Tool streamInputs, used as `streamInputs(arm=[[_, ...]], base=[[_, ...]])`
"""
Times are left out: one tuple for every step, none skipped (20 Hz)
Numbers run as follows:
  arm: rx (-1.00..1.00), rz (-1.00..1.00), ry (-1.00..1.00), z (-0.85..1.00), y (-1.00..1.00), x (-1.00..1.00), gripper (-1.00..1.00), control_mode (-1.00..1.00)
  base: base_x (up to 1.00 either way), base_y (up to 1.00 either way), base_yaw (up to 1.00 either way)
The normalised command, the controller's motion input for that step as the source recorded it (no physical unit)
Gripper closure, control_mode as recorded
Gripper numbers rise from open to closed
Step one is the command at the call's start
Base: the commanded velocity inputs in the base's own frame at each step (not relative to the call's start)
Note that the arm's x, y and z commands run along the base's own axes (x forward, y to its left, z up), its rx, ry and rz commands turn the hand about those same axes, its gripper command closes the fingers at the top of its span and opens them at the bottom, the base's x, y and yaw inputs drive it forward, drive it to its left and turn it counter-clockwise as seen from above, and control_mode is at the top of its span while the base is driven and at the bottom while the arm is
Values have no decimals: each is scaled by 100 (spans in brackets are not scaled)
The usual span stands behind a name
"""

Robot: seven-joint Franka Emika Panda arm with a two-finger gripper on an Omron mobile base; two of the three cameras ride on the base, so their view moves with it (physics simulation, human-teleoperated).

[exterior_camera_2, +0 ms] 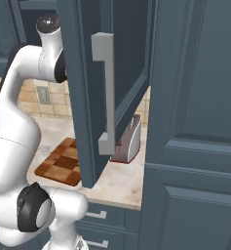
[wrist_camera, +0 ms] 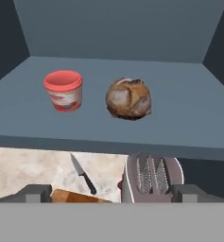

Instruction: Pick the bread, place it on the cutting board, pick the jam, place it on the counter, and close the cabinet.

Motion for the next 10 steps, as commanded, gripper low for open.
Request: streamInputs(arm=[[0,0,4,-16,-14,44,-100,-100],[0,0,4,-13,-12,45,-100,-100],[0,0,3,-9,-10,44,-100,-100],[0,0,1,-2,-9,38,-100,-100],[0,0,0,0,-8,33,-100,-100],[0,0,0,0,-4,36,-100,-100],[0,0,0,0,0,34,-100,-100],[0,0,0,0,-4,32,-100,-100],[0,0,0,-1,-2,30,-100,-100],[0,0,0,-1,-1,26,-100,-100]], base=[[0,0,0],[0,0,0],[0,0,0],[0,0,0],[0,0,0],[0,0,0],[0,0,0],[0,0,0],[0,0,0],[0,0,0]])
